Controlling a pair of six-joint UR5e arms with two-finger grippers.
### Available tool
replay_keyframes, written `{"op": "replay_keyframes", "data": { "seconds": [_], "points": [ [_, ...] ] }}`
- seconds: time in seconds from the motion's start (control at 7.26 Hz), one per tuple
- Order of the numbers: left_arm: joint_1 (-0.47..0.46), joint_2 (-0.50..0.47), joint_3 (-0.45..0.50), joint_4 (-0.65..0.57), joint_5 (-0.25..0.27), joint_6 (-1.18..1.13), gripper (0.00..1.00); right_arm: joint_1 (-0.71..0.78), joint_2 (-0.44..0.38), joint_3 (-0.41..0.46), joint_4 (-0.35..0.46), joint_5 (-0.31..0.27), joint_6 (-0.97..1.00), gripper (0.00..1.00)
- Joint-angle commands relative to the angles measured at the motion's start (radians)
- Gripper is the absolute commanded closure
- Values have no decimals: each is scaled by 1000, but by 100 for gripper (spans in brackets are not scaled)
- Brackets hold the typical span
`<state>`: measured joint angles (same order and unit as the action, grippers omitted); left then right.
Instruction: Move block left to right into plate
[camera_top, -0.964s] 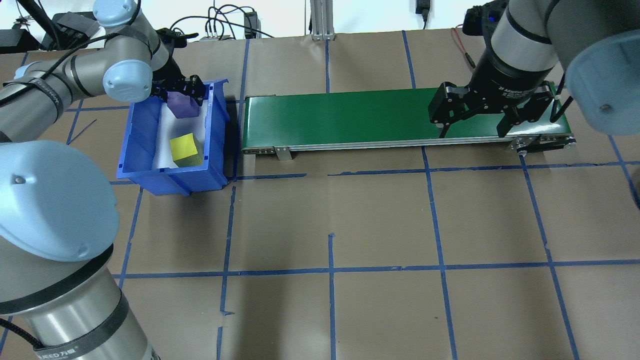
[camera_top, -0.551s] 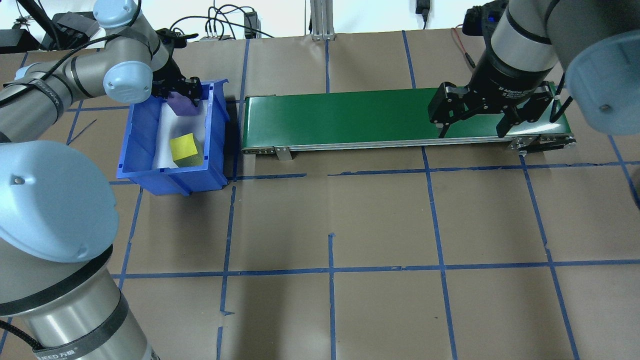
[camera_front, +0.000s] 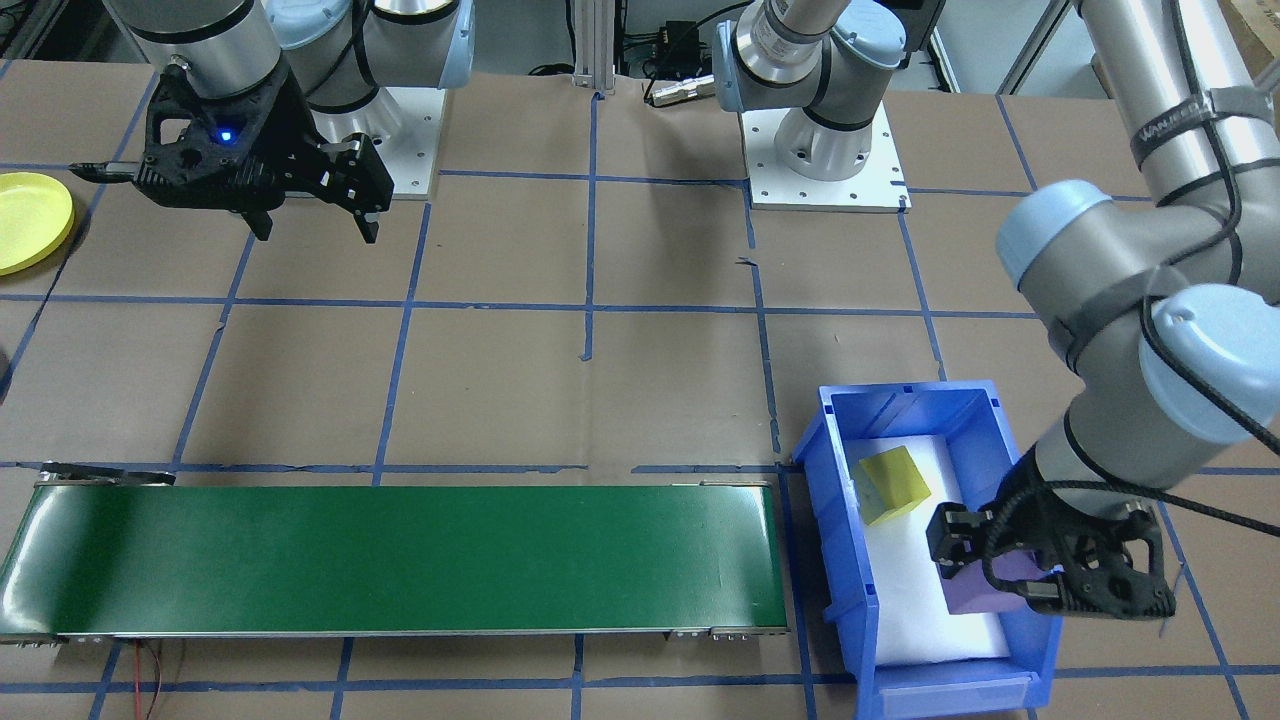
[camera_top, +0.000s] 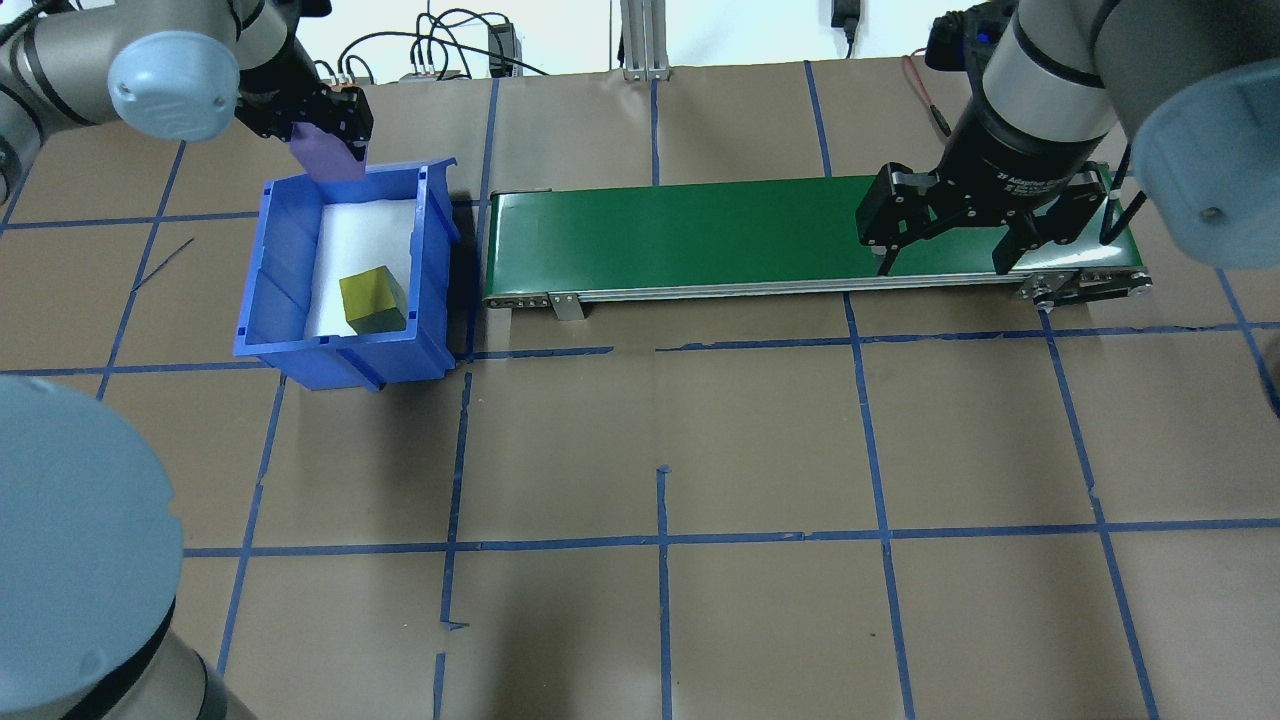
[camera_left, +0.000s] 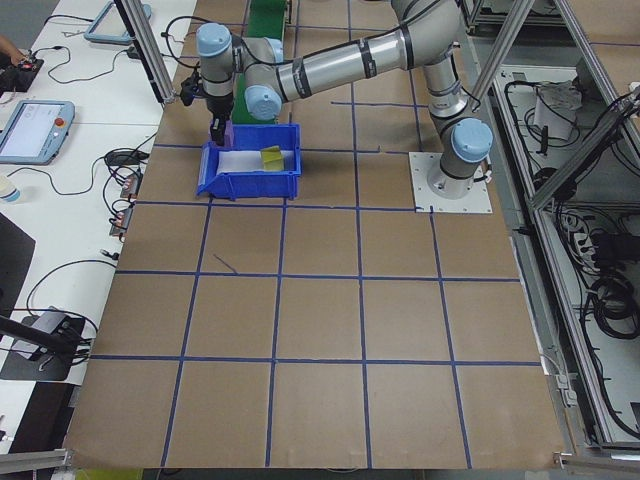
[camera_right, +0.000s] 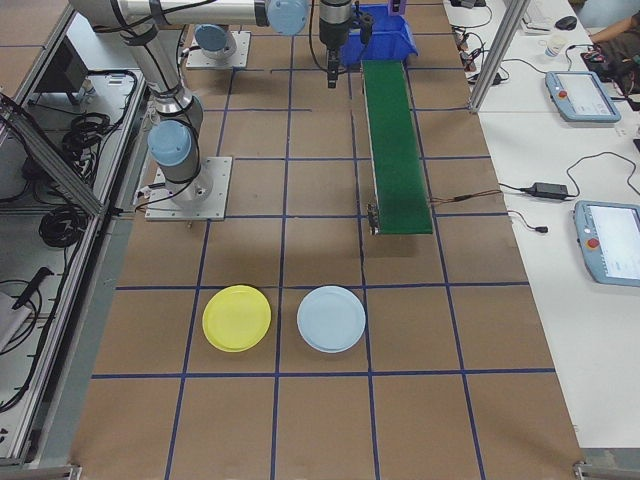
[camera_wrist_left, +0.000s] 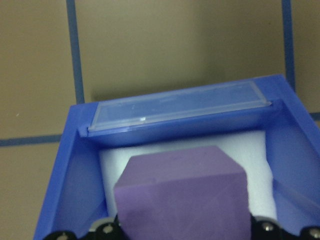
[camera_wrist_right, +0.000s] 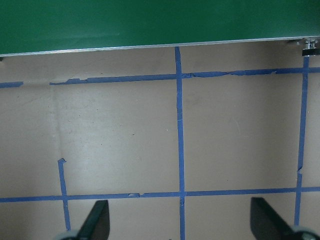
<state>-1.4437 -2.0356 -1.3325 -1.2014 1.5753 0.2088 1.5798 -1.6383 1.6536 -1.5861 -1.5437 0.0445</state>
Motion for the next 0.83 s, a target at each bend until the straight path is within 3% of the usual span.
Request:
{"op": "replay_keyframes", "data": {
  "seconds": [0.0, 0.28, 0.55, 0.69],
  "points": [
    [-155, 17, -1, -9, 6, -132, 62, -1, 0, 0, 0, 1, 0, 0],
    [-283, -37, -10, 26, 9, -149, 62, -3, 0, 0, 0, 1, 0, 0],
    [-285, -122, -13, 61, 9, -134, 60, -4, 0, 0, 0, 1, 0, 0],
    [-287, -136, -31, 75, 9, -137, 50, -4, 0, 0, 0, 1, 0, 0]
  ]
}}
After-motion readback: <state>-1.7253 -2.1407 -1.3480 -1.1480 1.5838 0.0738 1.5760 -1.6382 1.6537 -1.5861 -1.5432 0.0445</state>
